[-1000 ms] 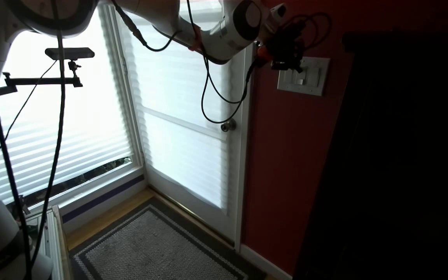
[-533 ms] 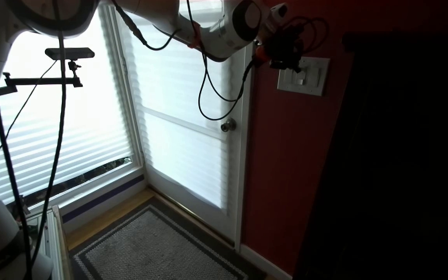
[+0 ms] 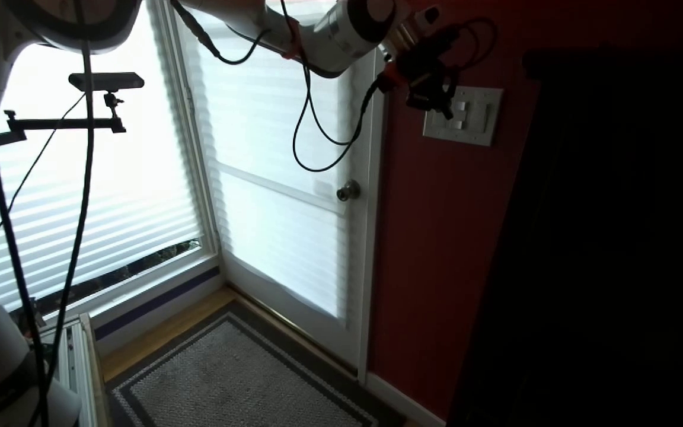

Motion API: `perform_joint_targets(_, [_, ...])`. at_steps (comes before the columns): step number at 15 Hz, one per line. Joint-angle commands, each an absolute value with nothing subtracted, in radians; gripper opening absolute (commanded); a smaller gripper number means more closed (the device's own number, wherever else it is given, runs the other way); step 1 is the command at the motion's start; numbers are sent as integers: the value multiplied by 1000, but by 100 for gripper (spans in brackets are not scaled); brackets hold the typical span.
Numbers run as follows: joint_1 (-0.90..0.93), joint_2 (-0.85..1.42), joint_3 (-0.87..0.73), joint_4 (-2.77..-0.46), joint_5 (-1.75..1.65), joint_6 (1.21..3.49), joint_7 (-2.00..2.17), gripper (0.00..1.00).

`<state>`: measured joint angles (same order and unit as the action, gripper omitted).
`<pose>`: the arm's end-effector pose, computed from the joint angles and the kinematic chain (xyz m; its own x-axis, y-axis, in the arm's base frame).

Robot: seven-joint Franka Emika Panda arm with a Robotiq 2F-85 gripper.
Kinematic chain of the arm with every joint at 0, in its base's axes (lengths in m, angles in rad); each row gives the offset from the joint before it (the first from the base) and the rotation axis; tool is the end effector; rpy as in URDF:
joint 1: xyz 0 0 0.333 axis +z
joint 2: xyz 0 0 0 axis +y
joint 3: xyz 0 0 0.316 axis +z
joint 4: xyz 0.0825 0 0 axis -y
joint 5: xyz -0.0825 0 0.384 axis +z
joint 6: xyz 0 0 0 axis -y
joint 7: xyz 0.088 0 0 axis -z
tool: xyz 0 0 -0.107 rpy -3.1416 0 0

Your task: Press the top middle switch

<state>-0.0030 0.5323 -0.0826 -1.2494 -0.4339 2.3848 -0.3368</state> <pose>0.7555 -0.0520 0.5275 0.7770 0.5459 0.3135 0.2945 -0.7554 0.5853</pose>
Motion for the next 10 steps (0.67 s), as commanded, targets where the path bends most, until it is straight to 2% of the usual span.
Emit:
perform_joint_targets(1, [-38, 418, -77, -1322, -387, 2233, -381, 32])
perform_joint_targets(10, [-130, 34, -69, -1711, -37, 2168, -287, 95])
